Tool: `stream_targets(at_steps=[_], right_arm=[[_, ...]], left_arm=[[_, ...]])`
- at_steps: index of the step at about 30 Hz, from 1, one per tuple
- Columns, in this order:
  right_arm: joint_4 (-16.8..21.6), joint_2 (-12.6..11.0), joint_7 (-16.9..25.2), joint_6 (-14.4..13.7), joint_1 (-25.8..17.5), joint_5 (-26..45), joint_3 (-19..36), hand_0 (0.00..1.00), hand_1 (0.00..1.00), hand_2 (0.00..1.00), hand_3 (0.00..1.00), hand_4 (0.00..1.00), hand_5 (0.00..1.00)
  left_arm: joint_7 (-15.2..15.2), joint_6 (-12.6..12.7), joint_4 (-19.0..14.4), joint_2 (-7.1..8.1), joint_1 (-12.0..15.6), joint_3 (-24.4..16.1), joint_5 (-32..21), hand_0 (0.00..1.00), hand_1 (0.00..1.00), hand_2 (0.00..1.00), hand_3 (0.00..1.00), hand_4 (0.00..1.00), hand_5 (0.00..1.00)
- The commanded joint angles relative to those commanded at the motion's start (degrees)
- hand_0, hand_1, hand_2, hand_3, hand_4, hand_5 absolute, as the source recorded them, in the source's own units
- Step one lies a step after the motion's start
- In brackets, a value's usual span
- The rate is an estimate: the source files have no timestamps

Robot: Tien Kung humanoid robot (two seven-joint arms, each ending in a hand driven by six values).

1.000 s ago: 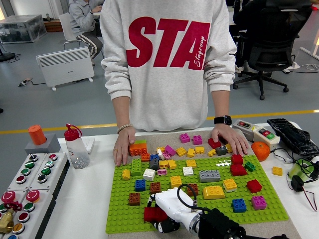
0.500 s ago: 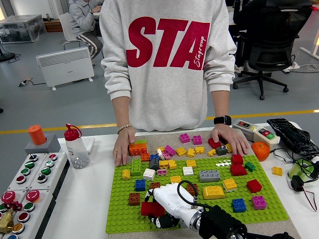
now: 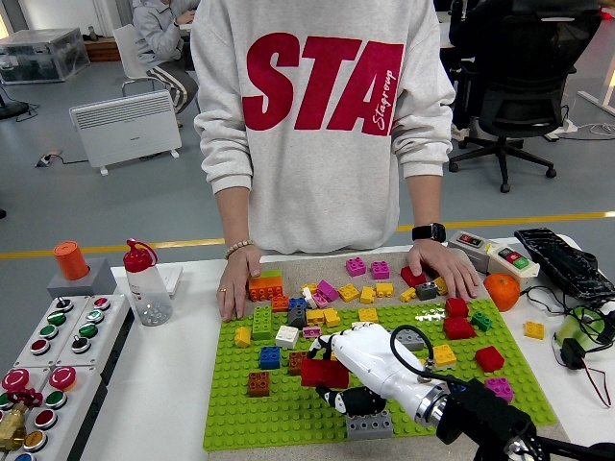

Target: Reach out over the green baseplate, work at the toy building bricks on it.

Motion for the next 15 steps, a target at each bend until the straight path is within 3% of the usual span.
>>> stream_targets(at_steps=[7,15], right_arm=[[4.3,-6.7,1.0,-0.8,-2.7,-1.0,-0.4,0.293,0.432,0.507,0.560,0.550,0.077],[4.0,-10.4,6.9,-4.1,-4.1,-1.6,-2.5,0.309,0.434,0.507,0.555,0.535,0.055]], left_arm=[[0.1,0.1,0.0,-0.05,0.1,-0.4,0.3,0.660,0.688,0.716,0.576,0.328,0.998],[0.4,0.1,0.0,-0.16,0.2,-0.6,0.8,0.659,0.688,0.718,0.576,0.327,0.998]])
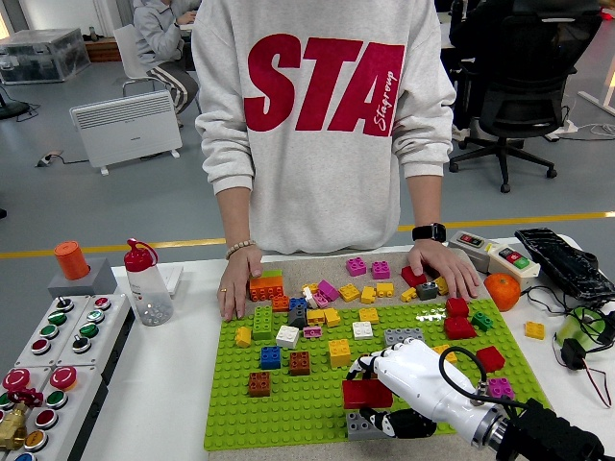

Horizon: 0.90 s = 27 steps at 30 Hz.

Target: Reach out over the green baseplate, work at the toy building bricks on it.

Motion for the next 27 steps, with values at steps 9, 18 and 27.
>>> stream_targets(at_steps=[9,18,27], right_arm=[[-3.0,0.3,2.7,-0.2,-0.1,1.6,-1.9,0.312,0.435,0.507,0.556,0.531,0.051],[-6.2,2.5,2.4,1.0,1.1,2.9,-2.9,0.293,0.436,0.507,0.554,0.528,0.042],[-7.8,4.3,0.9,2.3,2.3,3.1,-2.6,0.292,0.438,0.506,0.551,0.520,0.031]], left_arm=[[0.3,0.0,0.0,-0.10,0.3,-0.1,0.5,0.659,0.689,0.719,0.576,0.326,0.998],[0.5,0.0,0.0,-0.10,0.6,0.4,0.4,0.659,0.689,0.718,0.576,0.323,0.998],[0.5,-0.1,0.0,-0.10,0.4,0.8,0.0,0.659,0.688,0.720,0.577,0.319,0.998]])
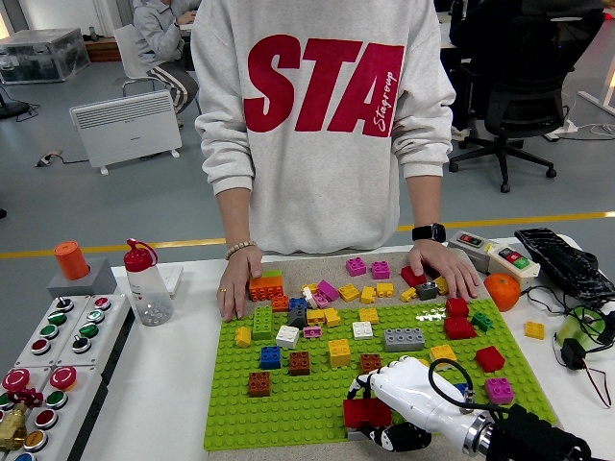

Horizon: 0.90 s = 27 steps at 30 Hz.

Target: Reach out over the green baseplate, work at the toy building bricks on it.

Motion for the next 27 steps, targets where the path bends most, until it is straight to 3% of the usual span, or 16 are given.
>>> stream_targets(at_steps=[27], right_arm=[[-2.0,-0.1,0.7,0.1,0.7,0.9,-1.8,0.286,0.438,0.505,0.550,0.518,0.027]], left_arm=[[0.0,0.0,0.0,0.00,-0.5,0.3,-0.5,0.658,0.688,0.720,0.576,0.318,0.998]])
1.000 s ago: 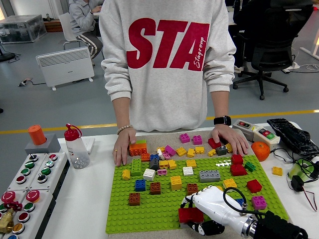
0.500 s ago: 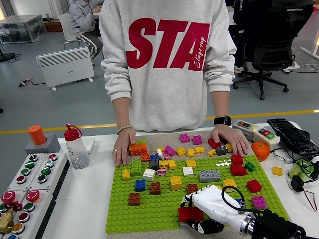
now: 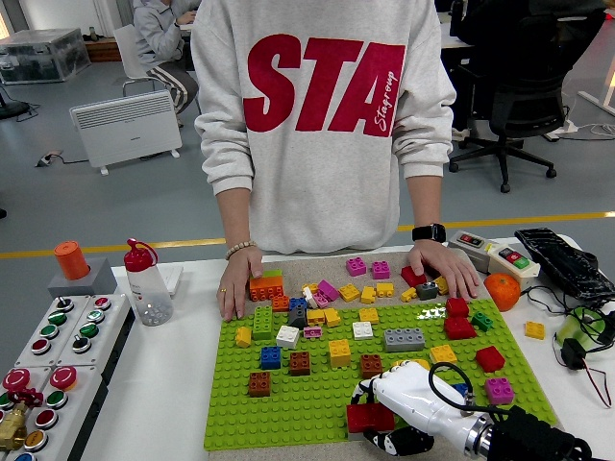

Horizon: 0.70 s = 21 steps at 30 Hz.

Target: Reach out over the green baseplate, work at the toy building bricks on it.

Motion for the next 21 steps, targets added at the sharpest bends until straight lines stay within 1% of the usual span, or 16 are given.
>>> stream_targets(at_steps=[14,21], right_arm=[[-1.1,0.3,0.3,0.2,0.2,0.2,0.0,0.284,0.436,0.505,0.549,0.519,0.031],[-1.3,0.4,-0.1,0.7,0.3,0.2,0.2,0.284,0.436,0.505,0.550,0.519,0.032]], left_arm=[[-0.1,0.0,0.0,0.00,-0.1,0.1,-0.2,0.658,0.688,0.720,0.576,0.316,0.998],[0.0,0.0,0.0,0.00,-0.2,0.1,-0.1,0.658,0.688,0.720,0.576,0.317,0.998]])
